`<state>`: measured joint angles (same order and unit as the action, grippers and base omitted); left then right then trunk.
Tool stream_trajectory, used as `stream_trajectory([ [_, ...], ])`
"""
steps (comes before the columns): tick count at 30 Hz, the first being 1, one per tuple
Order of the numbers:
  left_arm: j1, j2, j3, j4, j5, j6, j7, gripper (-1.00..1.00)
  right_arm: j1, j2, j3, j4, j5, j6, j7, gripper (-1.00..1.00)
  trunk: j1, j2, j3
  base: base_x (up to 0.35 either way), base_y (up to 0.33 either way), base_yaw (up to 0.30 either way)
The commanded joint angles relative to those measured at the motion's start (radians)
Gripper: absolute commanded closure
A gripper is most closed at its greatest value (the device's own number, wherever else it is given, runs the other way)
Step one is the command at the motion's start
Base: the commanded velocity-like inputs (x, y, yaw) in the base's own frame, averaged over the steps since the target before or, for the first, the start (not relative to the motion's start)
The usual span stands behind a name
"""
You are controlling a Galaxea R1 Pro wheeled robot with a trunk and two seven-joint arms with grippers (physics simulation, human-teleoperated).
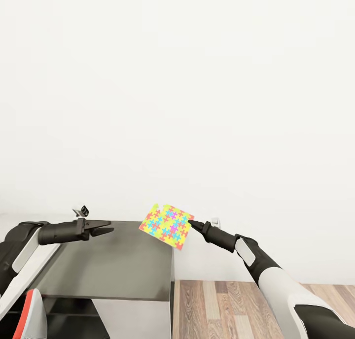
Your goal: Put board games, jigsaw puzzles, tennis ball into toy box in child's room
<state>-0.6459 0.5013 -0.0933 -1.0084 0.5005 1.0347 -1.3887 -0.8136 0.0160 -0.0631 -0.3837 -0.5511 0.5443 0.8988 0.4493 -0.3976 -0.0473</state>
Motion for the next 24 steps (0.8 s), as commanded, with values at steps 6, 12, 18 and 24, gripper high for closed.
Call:
stream_trajectory([
  [6, -0.001, 0.006, -0.003, 0.001, 0.003, 0.010, -0.003, -1.00, -0.001, 0.002, -0.007, 0.000, 0.000, 0.008, 0.002, 1.00, 0.001, -0.002, -0.002, 0.000, 0.000, 0.231],
  [12, -0.001, 0.006, -0.003, 0.001, 0.002, 0.010, -0.003, -1.00, -0.001, 0.001, -0.007, 0.000, 0.000, 0.008, 0.002, 1.00, 0.001, -0.002, -0.002, 0.000, 0.000, 0.282],
  [18, -0.001, 0.006, -0.003, 0.001, 0.001, 0.010, -0.003, -1.00, -0.001, 0.002, -0.007, 0.000, 0.000, 0.008, 0.002, 1.00, 0.001, -0.002, -0.002, 0.000, 0.000, 0.287],
  [24, -0.001, 0.006, -0.003, 0.001, 0.001, 0.010, -0.003, -1.00, -0.001, 0.002, -0.007, 0.000, 0.000, 0.008, 0.002, 1.00, 0.001, -0.002, -0.002, 0.000, 0.000, 0.288],
])
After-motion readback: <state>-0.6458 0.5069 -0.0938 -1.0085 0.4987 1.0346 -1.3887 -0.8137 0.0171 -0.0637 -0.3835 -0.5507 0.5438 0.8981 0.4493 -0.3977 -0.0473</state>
